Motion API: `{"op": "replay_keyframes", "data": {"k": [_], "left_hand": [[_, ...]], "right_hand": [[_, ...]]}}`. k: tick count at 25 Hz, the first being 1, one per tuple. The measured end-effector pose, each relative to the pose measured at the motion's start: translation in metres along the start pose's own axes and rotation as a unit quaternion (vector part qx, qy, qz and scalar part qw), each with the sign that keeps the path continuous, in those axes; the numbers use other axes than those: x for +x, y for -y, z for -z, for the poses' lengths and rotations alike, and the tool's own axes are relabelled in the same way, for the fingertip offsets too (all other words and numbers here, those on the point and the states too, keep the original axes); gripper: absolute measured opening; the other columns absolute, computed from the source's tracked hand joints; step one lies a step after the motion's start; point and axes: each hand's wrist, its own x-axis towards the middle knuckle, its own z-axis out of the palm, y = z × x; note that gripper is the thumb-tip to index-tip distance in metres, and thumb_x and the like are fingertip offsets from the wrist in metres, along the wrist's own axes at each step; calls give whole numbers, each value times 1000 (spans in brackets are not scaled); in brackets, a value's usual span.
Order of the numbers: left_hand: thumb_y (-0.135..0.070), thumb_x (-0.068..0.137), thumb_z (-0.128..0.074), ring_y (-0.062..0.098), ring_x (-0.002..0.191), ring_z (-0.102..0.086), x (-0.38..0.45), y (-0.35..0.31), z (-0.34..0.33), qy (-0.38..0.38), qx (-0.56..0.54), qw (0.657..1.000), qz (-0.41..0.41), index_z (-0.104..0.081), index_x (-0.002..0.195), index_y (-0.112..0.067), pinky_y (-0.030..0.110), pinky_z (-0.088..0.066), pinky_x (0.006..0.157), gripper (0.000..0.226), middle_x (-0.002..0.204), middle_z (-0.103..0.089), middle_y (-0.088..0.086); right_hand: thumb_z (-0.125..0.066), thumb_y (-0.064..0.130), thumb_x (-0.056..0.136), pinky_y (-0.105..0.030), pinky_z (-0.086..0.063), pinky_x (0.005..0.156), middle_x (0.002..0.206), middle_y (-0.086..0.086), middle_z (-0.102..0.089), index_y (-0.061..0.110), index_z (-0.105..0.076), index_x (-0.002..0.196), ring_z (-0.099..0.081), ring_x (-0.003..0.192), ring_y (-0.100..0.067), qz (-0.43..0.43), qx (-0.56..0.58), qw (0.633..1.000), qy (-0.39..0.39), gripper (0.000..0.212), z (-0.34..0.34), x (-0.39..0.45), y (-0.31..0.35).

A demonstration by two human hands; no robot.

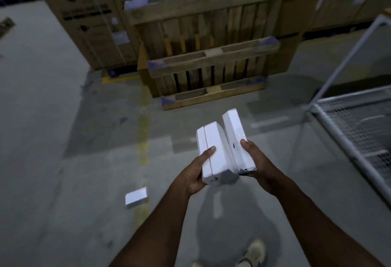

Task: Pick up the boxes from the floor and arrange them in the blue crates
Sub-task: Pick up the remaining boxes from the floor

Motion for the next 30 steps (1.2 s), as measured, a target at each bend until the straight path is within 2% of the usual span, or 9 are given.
{"op": "replay_keyframes", "data": {"k": [3, 7, 11, 15, 17, 21, 23, 26, 30], "left_hand": [[-37, 90, -71, 30, 113, -66, 9, 4, -55, 30, 39, 999, 9, -58, 131, -19, 49, -49, 105, 46, 125, -71, 13], [-38, 78, -77, 28, 107, -69, 37, 12, -140, 61, 103, 993, -11, -54, 134, -21, 40, -59, 81, 63, 120, -73, 12], [-43, 70, -83, 33, 117, -65, 73, 28, -220, 95, 174, 980, -34, -51, 139, -22, 45, -58, 87, 78, 124, -71, 10], [-45, 71, -81, 33, 117, -66, 101, 43, -294, 143, 192, 971, -25, -50, 139, -22, 42, -59, 77, 78, 125, -71, 10], [-41, 73, -78, 30, 111, -69, 112, 49, -325, 158, 203, 966, -17, -51, 139, -21, 39, -59, 73, 74, 123, -72, 10], [-36, 80, -78, 24, 94, -75, 136, 56, -381, 208, 205, 956, 27, -54, 134, -21, 34, -59, 61, 61, 116, -75, 9], [-37, 78, -76, 24, 96, -75, 154, 59, -405, 234, 215, 947, 45, -54, 134, -21, 34, -59, 63, 62, 117, -75, 9], [-38, 78, -75, 28, 110, -71, 188, 64, -448, 282, 241, 927, 62, -50, 141, -20, 38, -60, 73, 69, 125, -71, 11], [-36, 79, -75, 30, 116, -68, 220, 70, -524, 353, 292, 886, 77, -50, 142, -17, 38, -60, 81, 70, 126, -70, 11]], "right_hand": [[-46, 55, 97, -42, -57, 89, 123, 7, -70, 37, -56, 130, -67, 112, -18, 5, 50, 998, -23, 39, 50, -33, 18], [-42, 50, 101, -43, -55, 91, 123, 2, -71, 31, -57, 130, -69, 110, -20, 24, 125, 990, -63, 38, 133, -68, 36], [-43, 45, 102, -45, -53, 90, 131, -8, -66, 21, -59, 136, -64, 114, -28, 44, 207, 971, -109, 45, 222, -95, 38], [-47, 39, 102, -45, -46, 96, 128, -8, -68, 18, -64, 132, -62, 116, -28, 78, 241, 953, -166, 41, 289, -120, 37], [-48, 36, 102, -47, -46, 99, 128, -7, -68, 20, -58, 137, -64, 115, -28, 117, 241, 940, -213, 40, 318, -129, 35], [-51, 11, 101, -37, -61, 73, 124, -1, -69, 28, -57, 136, -69, 105, -25, 176, 226, 890, -355, 39, 370, -141, 42], [-51, 4, 99, -35, -59, 73, 126, -1, -68, 23, -63, 129, -70, 102, -21, 188, 212, 871, -401, 37, 392, -141, 44], [-50, 14, 102, -36, -55, 84, 126, -1, -69, 23, -70, 117, -68, 106, -18, 172, 179, 843, -477, 27, 420, -134, 48], [-51, 40, 101, -29, -53, 81, 120, 3, -71, 25, -66, 124, -68, 105, -14, 166, 152, 820, -526, 32, 441, -136, 71]]}}
